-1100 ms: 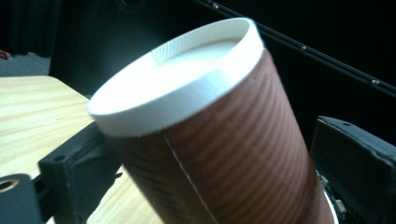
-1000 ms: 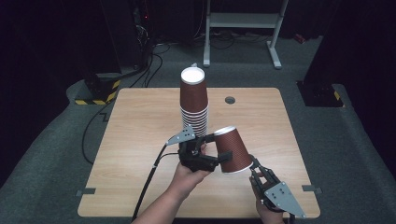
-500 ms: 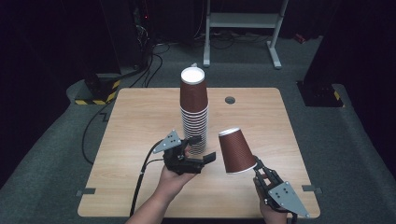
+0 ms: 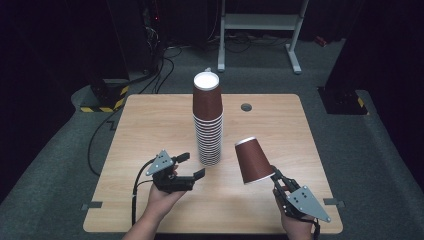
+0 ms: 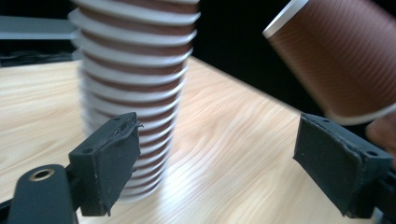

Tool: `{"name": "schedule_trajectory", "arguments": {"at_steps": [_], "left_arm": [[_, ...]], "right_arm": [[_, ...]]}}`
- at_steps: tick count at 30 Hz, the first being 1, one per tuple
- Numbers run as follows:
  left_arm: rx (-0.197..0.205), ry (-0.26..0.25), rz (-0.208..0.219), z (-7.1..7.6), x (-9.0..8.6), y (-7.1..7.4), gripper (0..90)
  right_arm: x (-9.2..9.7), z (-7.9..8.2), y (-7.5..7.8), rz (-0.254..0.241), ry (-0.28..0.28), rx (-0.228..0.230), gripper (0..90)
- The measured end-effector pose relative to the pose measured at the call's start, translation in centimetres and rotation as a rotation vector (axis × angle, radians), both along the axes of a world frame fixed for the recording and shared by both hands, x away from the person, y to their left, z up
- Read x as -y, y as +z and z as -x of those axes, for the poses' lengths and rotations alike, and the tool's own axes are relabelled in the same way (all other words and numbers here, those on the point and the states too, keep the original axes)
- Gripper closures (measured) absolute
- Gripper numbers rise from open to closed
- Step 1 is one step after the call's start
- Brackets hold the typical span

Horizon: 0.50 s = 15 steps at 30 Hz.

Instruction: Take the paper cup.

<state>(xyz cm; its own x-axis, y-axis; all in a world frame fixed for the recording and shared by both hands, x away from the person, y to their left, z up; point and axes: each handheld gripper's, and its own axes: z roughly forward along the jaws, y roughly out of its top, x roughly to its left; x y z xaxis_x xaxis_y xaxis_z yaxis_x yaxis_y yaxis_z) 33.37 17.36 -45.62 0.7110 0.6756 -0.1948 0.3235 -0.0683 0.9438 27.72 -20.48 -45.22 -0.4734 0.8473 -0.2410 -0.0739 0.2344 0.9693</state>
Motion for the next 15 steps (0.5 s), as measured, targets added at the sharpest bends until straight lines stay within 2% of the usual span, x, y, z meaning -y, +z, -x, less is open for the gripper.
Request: {"name": "schedule_trajectory", "arguments": {"at_steps": [4, 12, 15], "left_arm": [[-0.043, 0.054, -0.067, -0.5, -1.9, -1.5, 15.5], [-0.088, 0.142, -0.212, -0.8, -5.3, -4.2, 15.2], [-0.112, 0.165, -0.219, -0.8, -6.3, -5.1, 15.1]], "right_arm": [[0.4, -0.5, 0.3, 0.023, -0.003, -0.066, 86.2], [0.5, -1.4, 0.6, 0.08, 0.007, -0.179, 86.1], [0.5, -1.6, 0.7, 0.093, 0.005, -0.215, 86.1]]}}
